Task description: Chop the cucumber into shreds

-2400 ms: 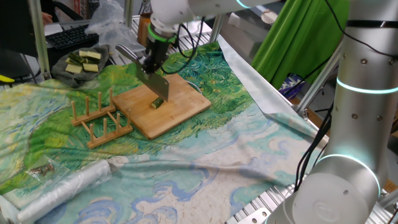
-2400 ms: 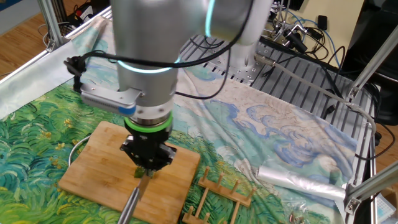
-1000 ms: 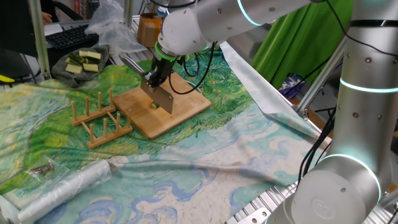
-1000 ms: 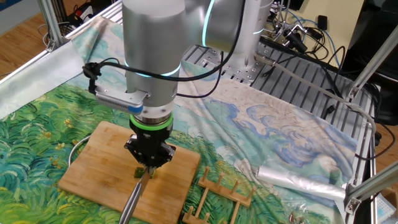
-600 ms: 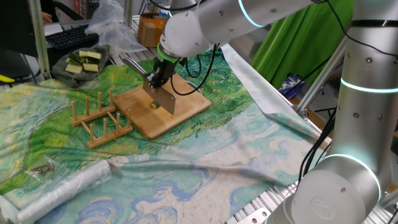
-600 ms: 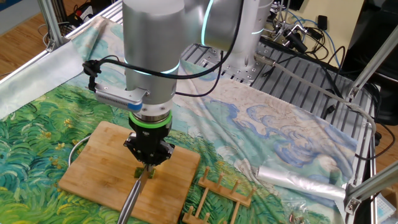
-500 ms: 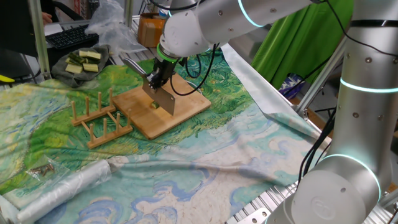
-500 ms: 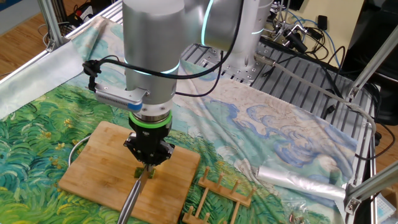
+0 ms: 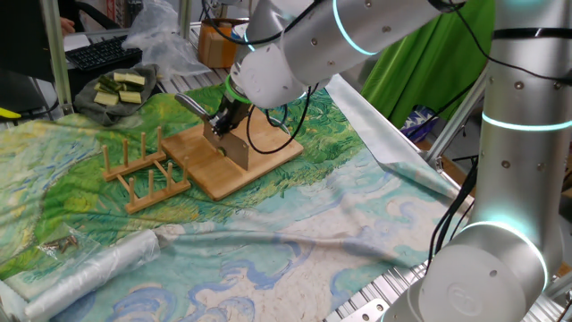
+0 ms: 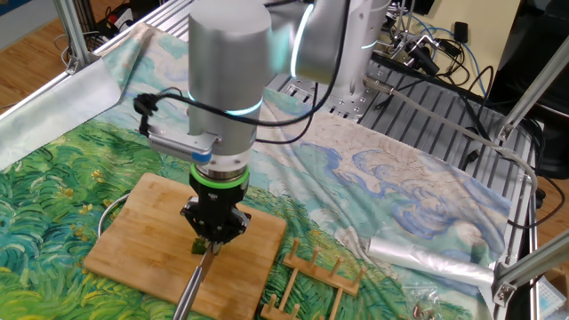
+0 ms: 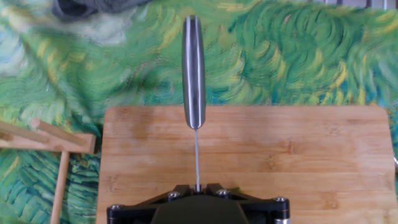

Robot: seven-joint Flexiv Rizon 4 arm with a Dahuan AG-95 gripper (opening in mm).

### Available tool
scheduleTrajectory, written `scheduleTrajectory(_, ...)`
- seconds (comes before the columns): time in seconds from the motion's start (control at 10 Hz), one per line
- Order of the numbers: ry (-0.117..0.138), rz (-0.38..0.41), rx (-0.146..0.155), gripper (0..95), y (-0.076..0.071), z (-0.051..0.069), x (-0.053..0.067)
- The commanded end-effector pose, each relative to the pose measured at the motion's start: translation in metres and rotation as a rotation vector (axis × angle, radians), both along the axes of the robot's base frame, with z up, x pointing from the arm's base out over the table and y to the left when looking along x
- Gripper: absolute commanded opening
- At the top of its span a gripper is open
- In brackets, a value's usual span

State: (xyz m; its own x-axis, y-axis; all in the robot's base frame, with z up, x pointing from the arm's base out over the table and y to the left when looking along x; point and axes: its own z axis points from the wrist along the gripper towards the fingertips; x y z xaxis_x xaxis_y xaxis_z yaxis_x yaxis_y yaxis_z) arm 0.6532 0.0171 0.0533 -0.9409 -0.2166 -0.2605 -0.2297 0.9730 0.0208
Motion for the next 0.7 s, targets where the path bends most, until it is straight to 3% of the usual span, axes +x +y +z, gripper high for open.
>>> scheduleTrajectory(0.1, 0.003, 0.004, 0.009, 0.0, 0.0, -0.005, -0.001)
scheduleTrajectory(0.4, 0.016, 0.004, 0.004, 0.0, 0.0, 0.0, -0.001)
scheduleTrajectory(0.7, 0.036, -0.011, 0.02, 0.0, 0.0, 0.005, -0.001)
